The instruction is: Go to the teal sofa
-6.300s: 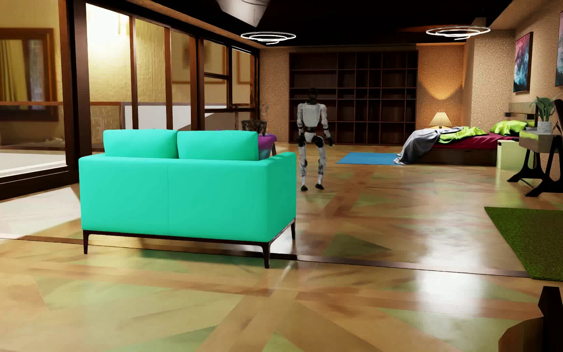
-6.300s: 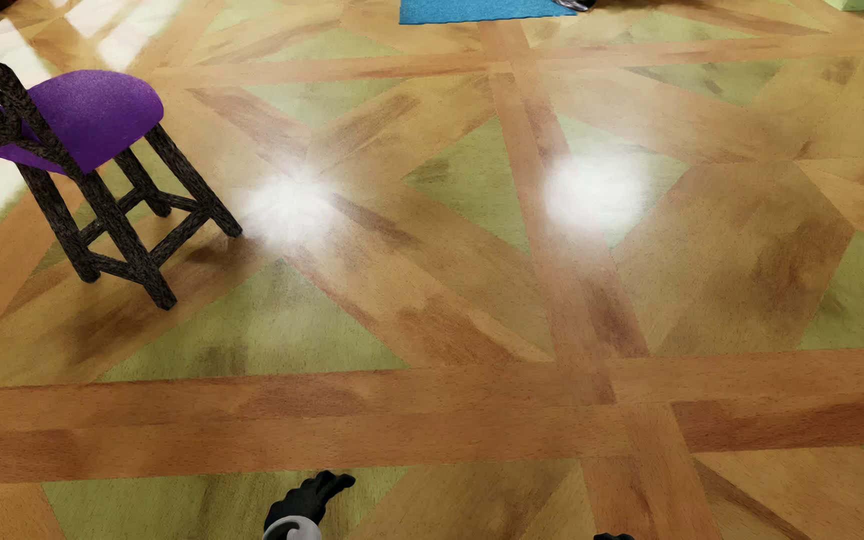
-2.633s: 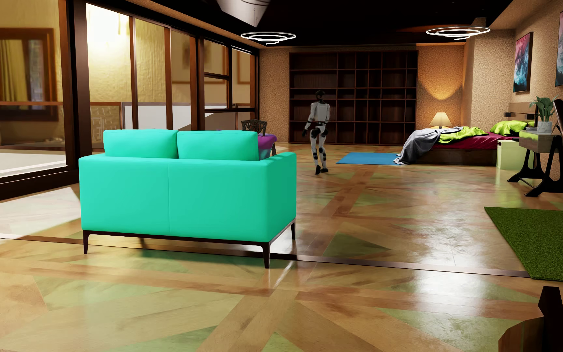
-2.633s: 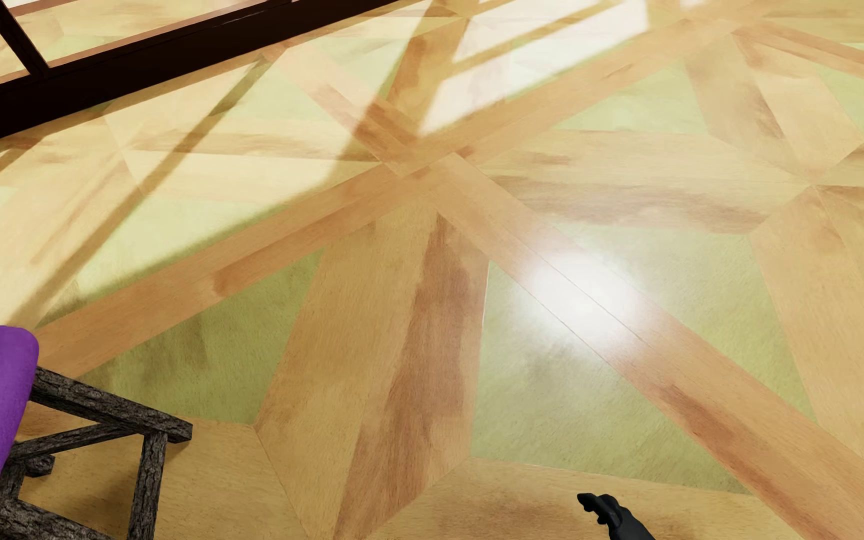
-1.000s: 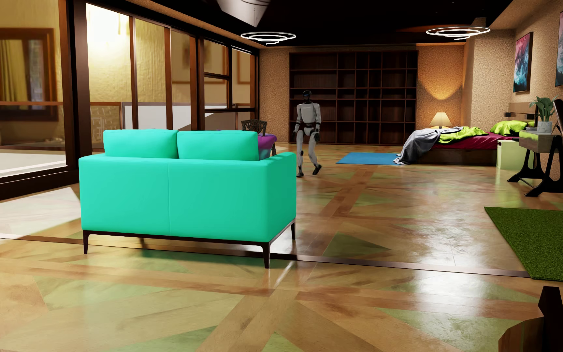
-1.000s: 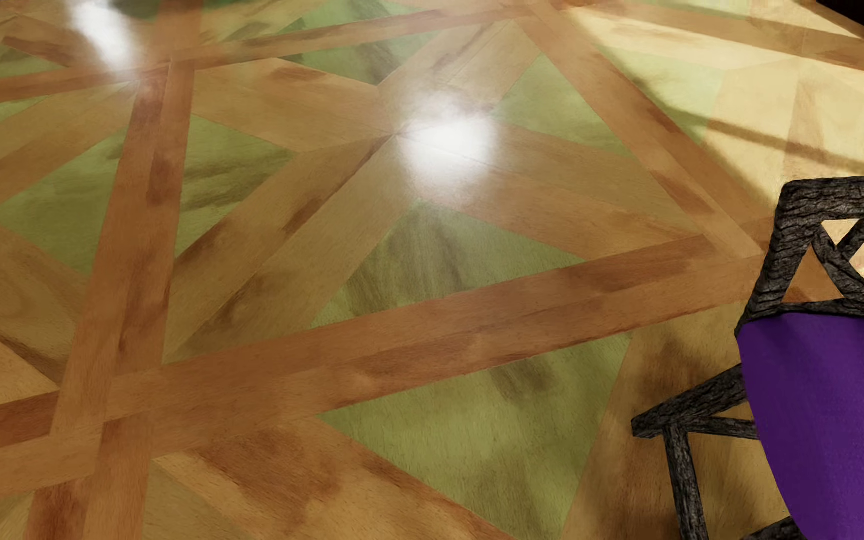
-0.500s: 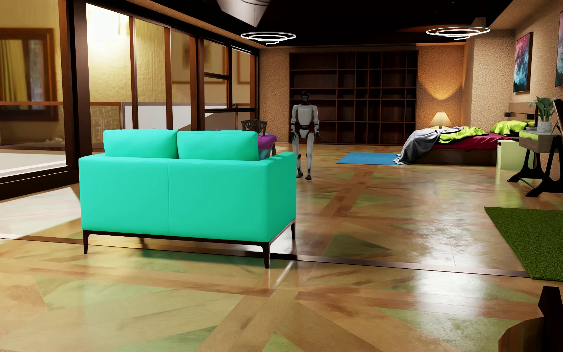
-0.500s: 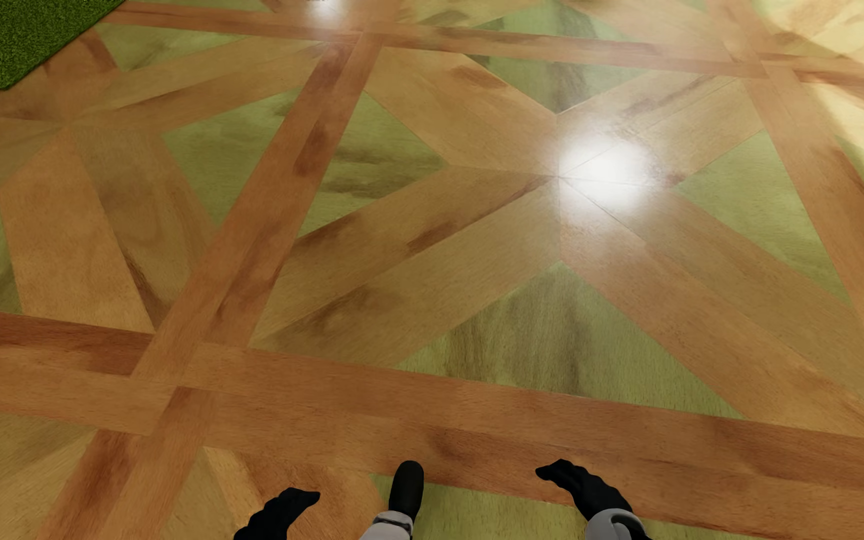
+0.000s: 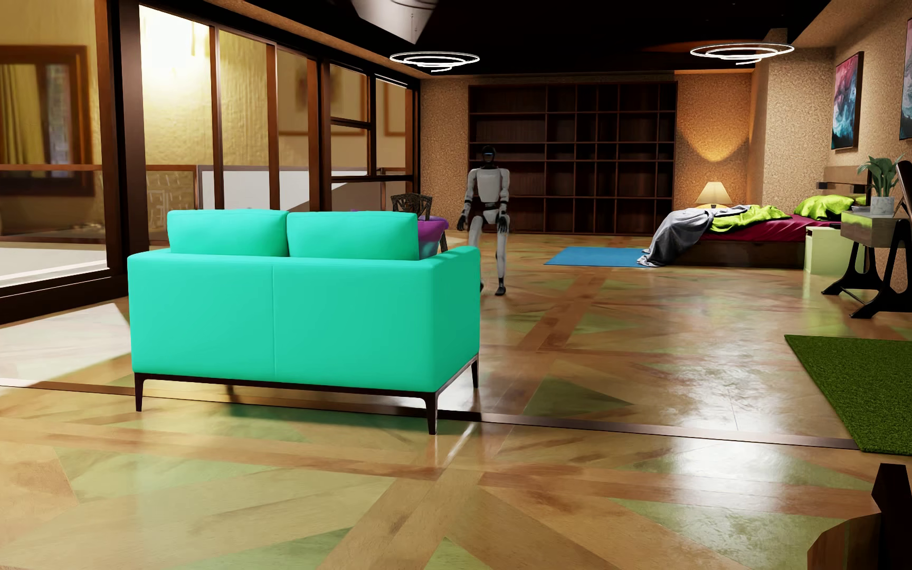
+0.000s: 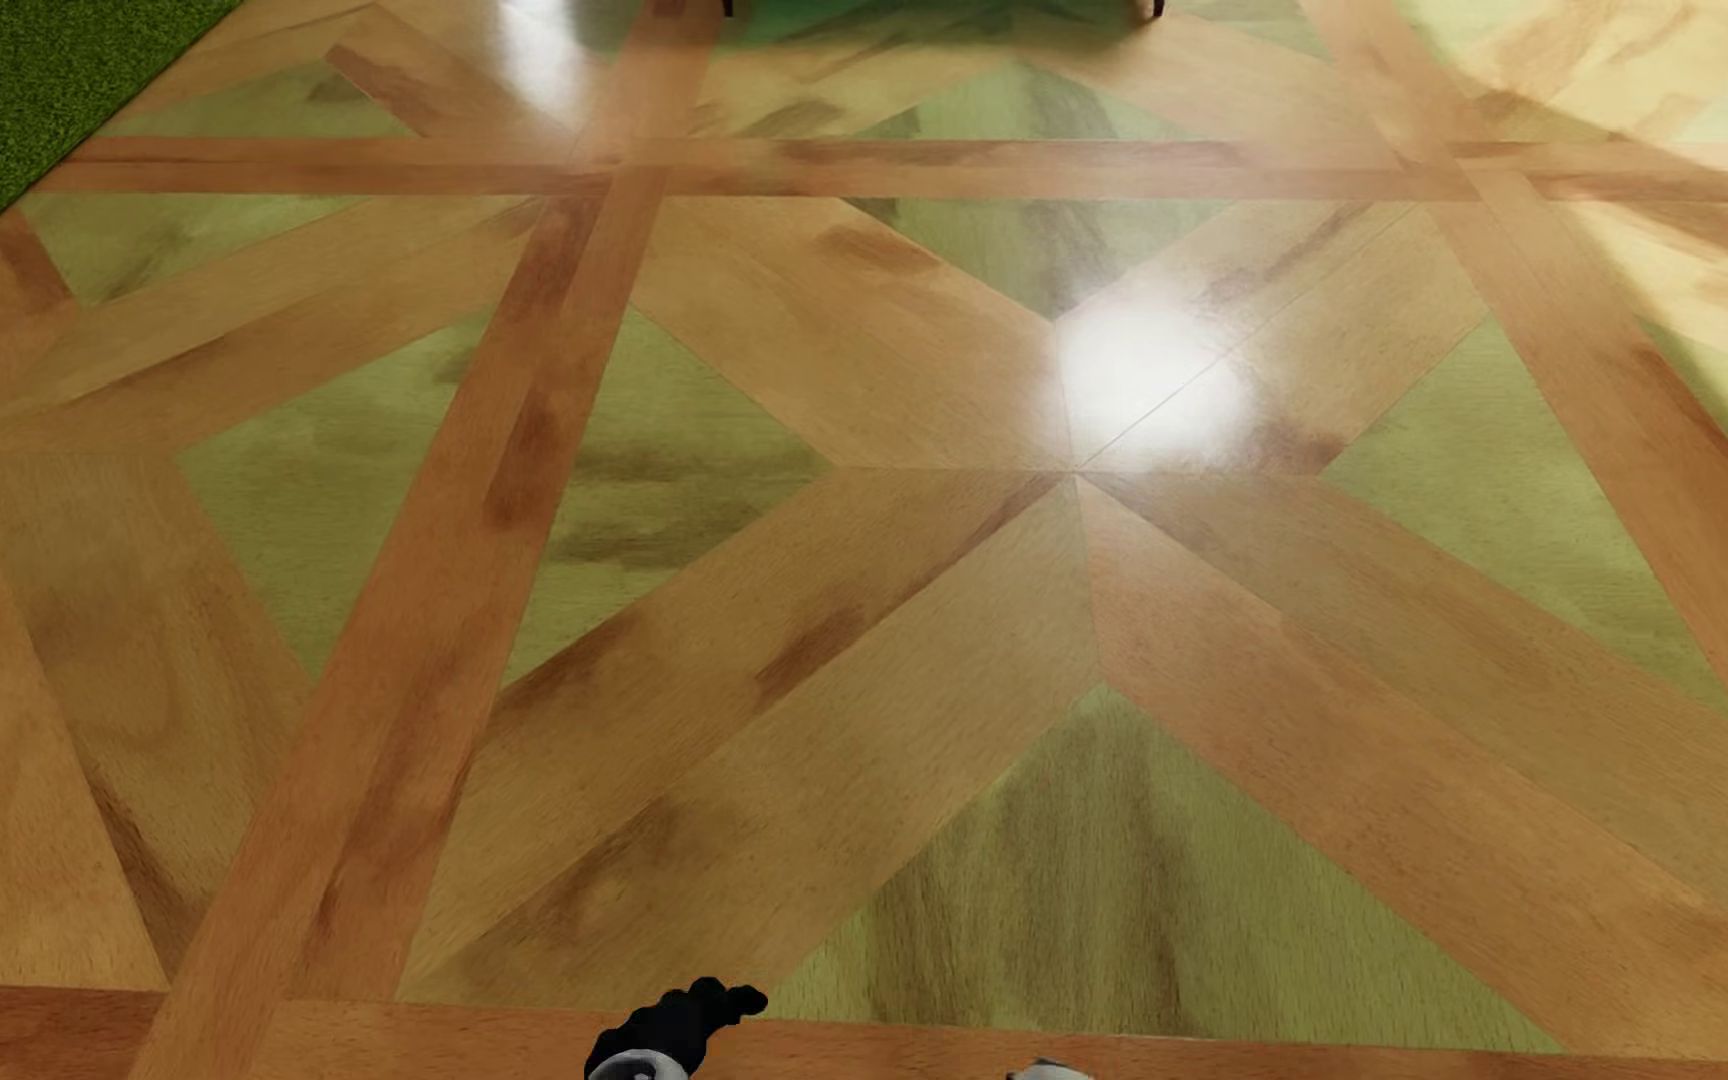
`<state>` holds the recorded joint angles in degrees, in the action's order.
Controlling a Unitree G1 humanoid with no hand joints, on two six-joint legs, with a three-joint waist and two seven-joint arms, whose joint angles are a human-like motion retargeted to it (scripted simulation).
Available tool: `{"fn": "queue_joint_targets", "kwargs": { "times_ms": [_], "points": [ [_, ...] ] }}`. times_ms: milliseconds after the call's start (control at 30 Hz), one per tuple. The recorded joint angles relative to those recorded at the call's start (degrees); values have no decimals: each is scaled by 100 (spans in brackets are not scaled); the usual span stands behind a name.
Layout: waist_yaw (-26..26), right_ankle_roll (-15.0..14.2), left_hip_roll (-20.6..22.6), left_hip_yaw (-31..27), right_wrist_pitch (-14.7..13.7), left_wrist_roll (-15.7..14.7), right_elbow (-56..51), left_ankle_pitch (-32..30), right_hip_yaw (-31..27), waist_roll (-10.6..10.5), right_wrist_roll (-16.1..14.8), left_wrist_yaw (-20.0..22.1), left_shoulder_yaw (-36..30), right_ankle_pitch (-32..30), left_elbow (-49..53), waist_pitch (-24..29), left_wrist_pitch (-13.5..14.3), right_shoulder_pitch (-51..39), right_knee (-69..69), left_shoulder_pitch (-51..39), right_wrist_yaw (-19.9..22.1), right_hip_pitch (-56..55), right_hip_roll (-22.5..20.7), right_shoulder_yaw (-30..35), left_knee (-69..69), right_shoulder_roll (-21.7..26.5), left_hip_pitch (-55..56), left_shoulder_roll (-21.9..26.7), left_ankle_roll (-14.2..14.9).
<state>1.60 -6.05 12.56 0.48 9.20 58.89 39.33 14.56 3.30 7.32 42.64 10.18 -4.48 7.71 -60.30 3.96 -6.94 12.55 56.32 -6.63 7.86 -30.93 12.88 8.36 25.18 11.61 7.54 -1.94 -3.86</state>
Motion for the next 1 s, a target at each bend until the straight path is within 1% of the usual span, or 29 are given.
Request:
{"fn": "queue_joint_targets", "kwargs": {
  "times_ms": [33,67,100,133,167,200,233,267,300,333,367,400,433,467,500,533,567,600,633,667,700,733,767,800,867,900,933,967,1000],
  "points": [
    [-49,137,-43,-55,73,-141,148,85,76,-40,33,114,-18,-32,345,-18,258,-18,-926,-145,-53,-128,-77,-4,-105,-59,-202,23,-5],
    [-97,188,-86,-107,104,-323,308,151,128,-87,98,200,-80,-192,707,-44,501,-40,-1958,-265,-133,-166,-200,15,-246,-102,-409,56,-5],
    [-141,97,-138,-158,111,-521,441,195,81,-142,171,263,-196,-384,1044,-74,704,-47,-2982,-368,-228,-167,-369,25,-414,-145,-620,106,-1],
    [-172,-110,-188,-219,98,-707,517,224,7,-200,226,315,-360,-608,1311,-109,838,-24,-3935,-474,-298,-122,-519,0,-559,-198,-811,164,5],
    [-196,-485,-209,-287,71,-858,544,285,-83,-255,249,348,-561,-625,1471,-140,892,37,-4404,-589,-310,-160,-598,-68,-582,-249,-962,209,12],
    [-213,-600,-253,-336,41,-946,566,317,-47,-301,261,340,-780,-600,1527,-174,868,99,-4504,-697,-286,-174,-629,-136,-576,-323,-1100,267,29],
    [-231,-168,-326,-372,34,-968,616,301,62,-349,294,296,-999,-778,1505,-210,795,142,-4311,-767,-275,-155,-673,-181,-556,-412,-1245,341,55],
    [-256,108,-424,-377,54,-950,696,173,198,-413,356,247,-1185,-1162,1432,-243,693,153,-4057,-770,-306,-113,-723,-203,-457,-497,-1420,415,85],
    [-285,202,-552,-336,85,-931,792,-88,319,-501,436,220,-1300,-1393,1321,-276,567,126,-3849,-689,-367,-36,-802,-214,-307,-574,-1543,480,98],
    [-318,328,-702,-262,113,-948,886,-462,409,-613,511,199,-1329,-1392,1161,-314,411,70,-3657,-533,-429,103,-922,-232,-53,-643,-1608,522,61],
    [-349,490,-870,-199,124,-1006,956,-989,481,-736,566,134,-1309,-1233,929,-360,230,3,-3560,-349,-473,271,-1083,-270,358,-705,-1561,536,138],
    [-376,647,-1057,-140,115,-1034,982,-1633,558,-855,593,-19,-1336,-1037,622,-407,40,-64,-3538,-198,-478,477,-1242,-334,979,-759,-1366,544,318],
    [-403,745,-1311,-23,85,-916,967,-2318,654,-963,595,-268,-1520,-847,287,-443,-133,-134,-3518,-114,-428,675,-1392,-413,1801,-815,-1021,594,636],
    [-419,814,-1620,102,37,-639,922,-3033,746,-1063,582,-526,-1862,-643,17,-463,-247,-220,-3489,-68,-333,868,-1529,-490,2661,-860,-594,689,985],
    [-418,868,-1934,193,44,-334,839,-3124,825,-1156,564,-667,-2177,-421,-38,-464,-328,-395,-3428,26,-274,1046,-1657,-539,3454,-906,-142,811,1114],
    [-399,910,-2084,166,-104,-225,825,-2871,884,-1239,546,-597,-2270,-195,80,-443,-411,-478,-3351,172,-117,1225,-1779,-569,4141,-901,355,918,994],
    [-370,937,-2112,91,-239,-397,801,-2562,925,-1303,535,-374,-2098,23,275,-410,-460,-587,-3274,349,21,1412,-1880,-575,4597,-876,831,987,911],
    [-332,947,-2095,13,-347,-753,844,-2171,949,-1349,535,-154,-1770,239,531,-372,-409,-762,-3202,592,145,1611,-1959,-589,4807,-838,1272,1062,840],
    [-278,945,-2036,-54,-401,-1138,879,-1754,951,-1378,545,-6,-1473,445,726,-335,-342,-923,-3155,819,249,1830,-2014,-590,4759,-823,1661,1047,766],
    [-212,934,-1950,-117,-449,-1447,883,-1270,941,-1393,544,-3,-1267,644,883,-303,-254,-1040,-3117,994,303,2051,-2055,-577,4456,-803,1980,1071,731],
    [-135,916,-1844,-150,-496,-1614,868,-974,913,-1394,542,-60,-1187,812,1004,-282,-182,-1142,-3135,1128,307,2286,-2071,-544,3901,-769,2226,1116,535],
    [-54,891,-1737,-179,-524,-1625,822,-883,876,-1383,538,-103,-1204,953,1087,-272,-167,-1222,-3191,1213,289,2522,-2073,-458,3128,-726,2405,1137,484],
    [27,860,-1654,-188,-545,-1572,787,-854,837,-1364,545,-130,-1240,1058,1153,-276,-157,-1303,-3306,1294,259,2764,-2063,-357,2130,-663,2463,1163,487],
    [108,830,-1525,-259,-553,-1536,762,-1162,794,-1335,553,-144,-1227,1125,1200,-288,-157,-1373,-3487,1381,224,3025,-2048,-258,1022,-602,2452,1156,418],
    [229,780,-1366,-330,-536,-1581,725,-1527,685,-1261,534,-68,-1029,1206,1228,-323,-223,-1462,-3856,1575,155,3528,-2033,-107,-1093,-532,2283,1054,591],
    [261,758,-1337,-336,-517,-1561,709,-1564,640,-1227,513,89,-951,1237,1184,-329,-309,-1469,-3869,1655,154,3711,-2047,-61,-1496,-541,2295,1014,755],
    [280,728,-1302,-313,-492,-1466,691,-1597,605,-1198,491,286,-954,1255,1060,-332,-417,-1432,-3795,1701,177,3892,-2055,-40,-1323,-555,2373,976,714],
    [293,686,-1240,-309,-465,-1342,683,-1802,558,-1159,469,428,-1000,1251,848,-340,-520,-1348,-3708,1719,197,4063,-2029,-32,-881,-562,2455,923,552],
    [300,633,-1162,-294,-428,-1246,698,-2137,507,-1102,445,467,-1024,1081,589,-360,-606,-1219,-3565,1719,199,4216,-1960,-38,-561,-563,2414,847,379]
  ]
}}
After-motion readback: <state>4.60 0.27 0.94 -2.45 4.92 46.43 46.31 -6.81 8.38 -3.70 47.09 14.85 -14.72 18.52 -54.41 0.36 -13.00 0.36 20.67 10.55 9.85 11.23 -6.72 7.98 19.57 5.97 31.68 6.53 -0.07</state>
